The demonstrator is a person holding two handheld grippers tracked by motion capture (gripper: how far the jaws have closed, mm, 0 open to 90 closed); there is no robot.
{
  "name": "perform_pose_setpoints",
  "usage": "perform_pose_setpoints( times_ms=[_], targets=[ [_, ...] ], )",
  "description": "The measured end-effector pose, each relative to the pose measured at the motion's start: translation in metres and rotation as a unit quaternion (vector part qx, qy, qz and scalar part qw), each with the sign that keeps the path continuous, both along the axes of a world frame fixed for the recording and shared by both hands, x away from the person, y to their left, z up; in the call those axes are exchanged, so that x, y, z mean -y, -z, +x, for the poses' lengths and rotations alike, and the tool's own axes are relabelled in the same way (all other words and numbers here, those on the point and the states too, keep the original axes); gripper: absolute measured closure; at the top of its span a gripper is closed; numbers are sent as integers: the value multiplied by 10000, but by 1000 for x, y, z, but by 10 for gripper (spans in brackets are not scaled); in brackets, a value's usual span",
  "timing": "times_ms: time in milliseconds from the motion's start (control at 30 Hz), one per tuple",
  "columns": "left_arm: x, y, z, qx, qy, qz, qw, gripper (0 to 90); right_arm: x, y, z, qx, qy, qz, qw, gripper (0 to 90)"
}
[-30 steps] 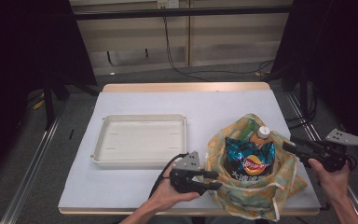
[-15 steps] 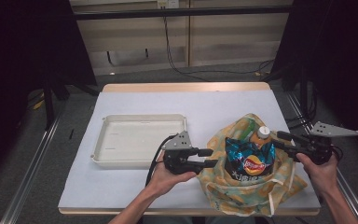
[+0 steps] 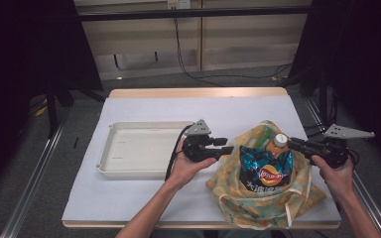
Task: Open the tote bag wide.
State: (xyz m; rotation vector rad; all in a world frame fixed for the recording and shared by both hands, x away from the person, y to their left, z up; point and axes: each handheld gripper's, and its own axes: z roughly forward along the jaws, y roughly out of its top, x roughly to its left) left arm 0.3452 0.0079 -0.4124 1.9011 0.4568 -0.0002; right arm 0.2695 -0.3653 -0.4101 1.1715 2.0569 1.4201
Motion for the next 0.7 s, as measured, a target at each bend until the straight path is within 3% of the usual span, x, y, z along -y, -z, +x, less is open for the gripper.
perform_pose_setpoints(
  times_ms=[33, 100, 133, 233, 267, 300, 333, 400, 433, 500, 700],
  targets=[
    [9, -1, 4, 19, 22, 56, 10000, 549, -1, -1, 3, 32, -19, 19, 10000, 890],
    [13, -1, 5, 21, 44, 34, 10000, 536, -2, -2, 5, 47, -7, 38, 10000, 897],
    [21, -3, 8, 126, 23, 158, 9998, 538, -2, -5, 9, 91, 16, 91, 9999, 900],
    [28, -5, 13, 144, 79, 176, 9997, 592, -2, -7, 12, 116, 40, 95, 9999, 900],
    [30, -6, 14, 123, 113, 169, 9997, 806, -2, -9, 16, 176, 104, 181, 9996, 900],
    [31, -6, 18, 167, 46, 230, 9996, 900, -1, -9, 18, 218, 113, 234, 9994, 900],
    [31, -5, 22, 47, -4, 175, 9998, 900, 0, -9, 19, 208, 150, 280, 9993, 899],
    [30, -4, 26, 24, -66, 222, 9997, 900, 0, -9, 20, 229, 177, 265, 9992, 897],
    [29, -1, 28, 42, -212, 356, 9991, 900, 2, -5, 23, 165, 247, 277, 9992, 884],
    [28, 10, 38, -172, -328, 478, 9982, 900, 5, 1, 27, 88, 339, 316, 9989, 870],
    [34, 27, 41, -338, -334, 764, 9959, 900, 6, 16, 34, -129, 380, 199, 9990, 852]
  ],
)
